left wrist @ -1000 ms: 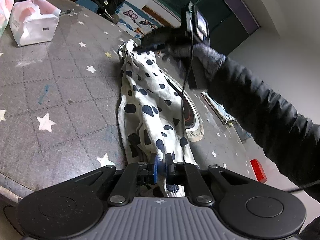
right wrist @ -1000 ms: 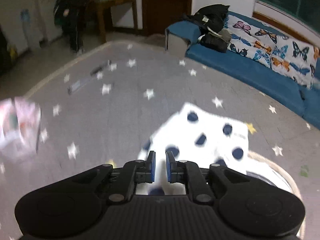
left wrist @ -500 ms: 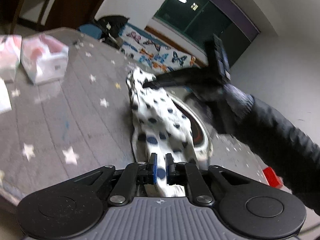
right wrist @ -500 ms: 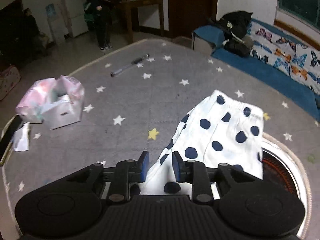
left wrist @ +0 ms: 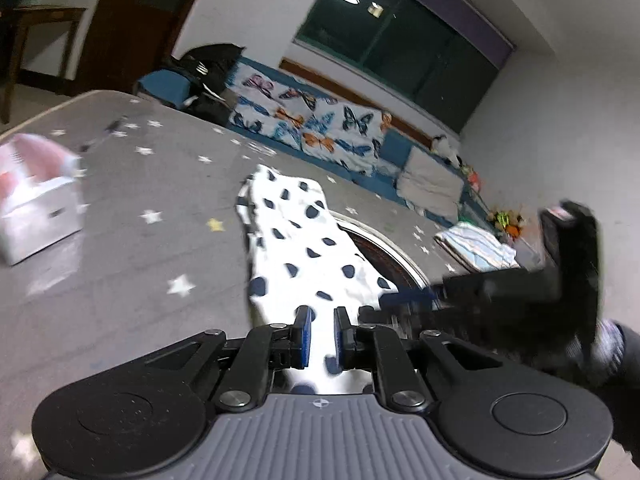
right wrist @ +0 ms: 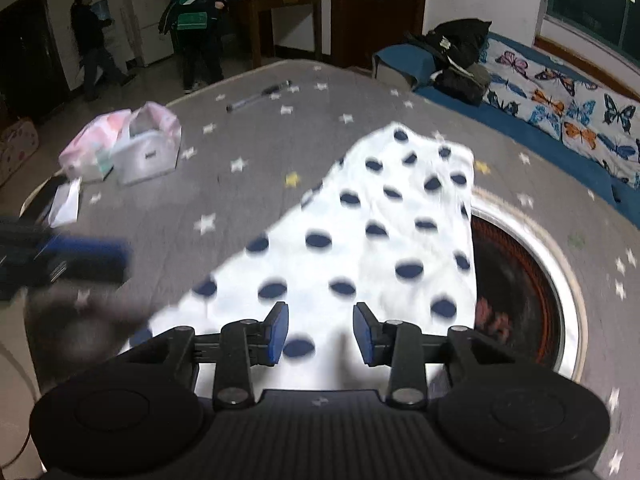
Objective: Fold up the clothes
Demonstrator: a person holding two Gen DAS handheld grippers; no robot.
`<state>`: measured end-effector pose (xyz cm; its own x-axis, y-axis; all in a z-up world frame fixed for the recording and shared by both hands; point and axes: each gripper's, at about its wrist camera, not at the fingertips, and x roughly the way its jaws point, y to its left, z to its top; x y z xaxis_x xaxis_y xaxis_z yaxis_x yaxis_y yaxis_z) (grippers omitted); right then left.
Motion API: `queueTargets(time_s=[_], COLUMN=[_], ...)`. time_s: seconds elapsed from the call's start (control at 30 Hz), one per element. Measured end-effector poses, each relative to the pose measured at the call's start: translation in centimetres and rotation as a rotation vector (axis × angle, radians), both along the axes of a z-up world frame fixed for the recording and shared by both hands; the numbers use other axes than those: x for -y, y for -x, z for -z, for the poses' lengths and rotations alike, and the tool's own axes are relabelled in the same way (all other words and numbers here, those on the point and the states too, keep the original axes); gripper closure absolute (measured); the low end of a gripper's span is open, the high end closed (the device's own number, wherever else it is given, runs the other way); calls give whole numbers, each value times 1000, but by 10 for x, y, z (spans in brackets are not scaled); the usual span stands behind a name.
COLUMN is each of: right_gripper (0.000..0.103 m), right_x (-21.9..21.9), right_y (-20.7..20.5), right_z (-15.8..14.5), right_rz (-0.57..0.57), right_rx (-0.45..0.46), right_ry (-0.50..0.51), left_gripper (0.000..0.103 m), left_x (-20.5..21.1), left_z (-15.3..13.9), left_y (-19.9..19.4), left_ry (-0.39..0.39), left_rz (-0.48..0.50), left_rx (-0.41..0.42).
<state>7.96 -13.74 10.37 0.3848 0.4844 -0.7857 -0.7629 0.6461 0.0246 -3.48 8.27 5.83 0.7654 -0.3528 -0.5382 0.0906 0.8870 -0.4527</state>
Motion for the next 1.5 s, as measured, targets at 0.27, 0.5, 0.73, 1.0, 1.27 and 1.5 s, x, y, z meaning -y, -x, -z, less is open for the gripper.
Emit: queueTargets(time_s=[0.27, 0.5, 0.73, 1.0, 1.27, 1.5], right_gripper=[67, 64, 58, 56, 55, 55], right_x=[27, 31, 17, 16, 35, 39], right_y=[14, 20, 43, 62, 73, 89], right_z=[20, 18, 11, 23, 13, 7], right_rz=[7, -16, -118, -160, -132, -158], right_rx=[-21, 11, 30, 40, 70, 82], right_ry=[16, 19, -16, 31, 13, -6], left_gripper=[91, 91, 92, 92, 92, 92], left_x=[11, -4, 3, 17, 8, 1], left_z=[26, 43, 22, 41, 35, 20], left_y=[-49, -57, -17, 4, 20, 40], left_ry=[-56, -95, -76, -149, -172, -144], left_rz=[28, -6, 43, 81, 38, 29], left_rx=[-81, -136, -53, -90, -70, -35])
